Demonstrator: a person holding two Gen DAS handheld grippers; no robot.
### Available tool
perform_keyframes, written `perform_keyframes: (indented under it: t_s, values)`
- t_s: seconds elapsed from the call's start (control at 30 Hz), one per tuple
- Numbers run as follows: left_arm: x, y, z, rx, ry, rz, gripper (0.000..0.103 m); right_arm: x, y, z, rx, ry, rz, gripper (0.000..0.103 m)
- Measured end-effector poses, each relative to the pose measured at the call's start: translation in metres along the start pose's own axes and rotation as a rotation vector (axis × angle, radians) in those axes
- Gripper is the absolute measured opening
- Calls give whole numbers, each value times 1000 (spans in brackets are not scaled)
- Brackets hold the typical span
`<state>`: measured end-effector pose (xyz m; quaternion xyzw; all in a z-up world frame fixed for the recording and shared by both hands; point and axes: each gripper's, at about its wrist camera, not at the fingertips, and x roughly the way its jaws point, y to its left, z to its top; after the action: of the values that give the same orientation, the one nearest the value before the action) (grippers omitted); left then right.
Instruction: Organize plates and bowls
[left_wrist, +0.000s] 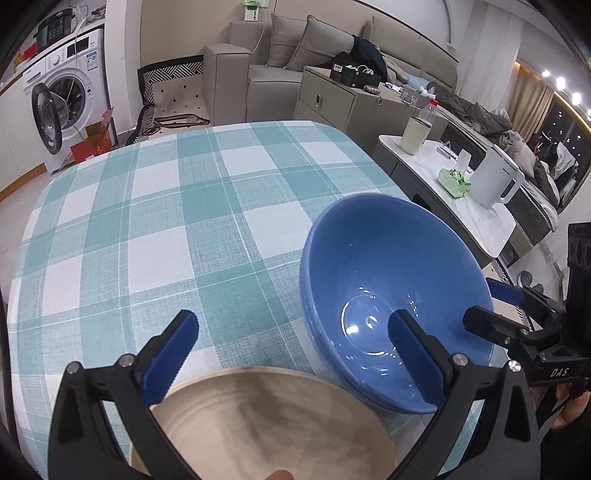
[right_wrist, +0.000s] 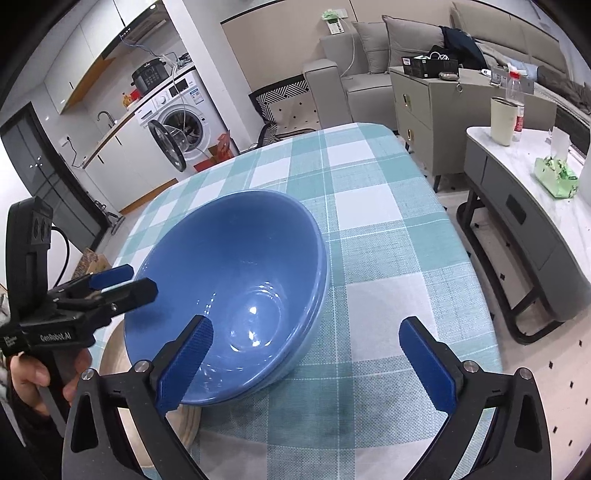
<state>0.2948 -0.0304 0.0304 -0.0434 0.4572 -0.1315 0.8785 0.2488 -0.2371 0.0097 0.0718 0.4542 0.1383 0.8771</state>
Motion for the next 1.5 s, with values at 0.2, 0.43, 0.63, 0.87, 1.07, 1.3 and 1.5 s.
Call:
perform_keyframes:
  t_s: [0.2,0.43,0.63,0.87,1.07,1.3,1.5]
  values:
    - [5,-5,-1,0,6,4,103,6,-1,-1,3,11,18,103]
    - [13,-9,-2,-6,15,-5,103,6,-2,-3,15,-17,45,103]
    - [14,-16,-3,12,13,2,103,10,2,-5,0,-3,81,103]
    - [13,-17,-4,9,4,17,103,13,6,-7,-20,2,90,103]
    - [10,-12,-7,-9,-2,-21,93,11,4,-7,2,-13,100,102]
    - [9,-8,-10,-47,-2,-69,60,10,2,-7,13,-5,110,85]
    - [4,-12,-12,-37,-8,-86,44,8,4,-9,8,-5,106,74]
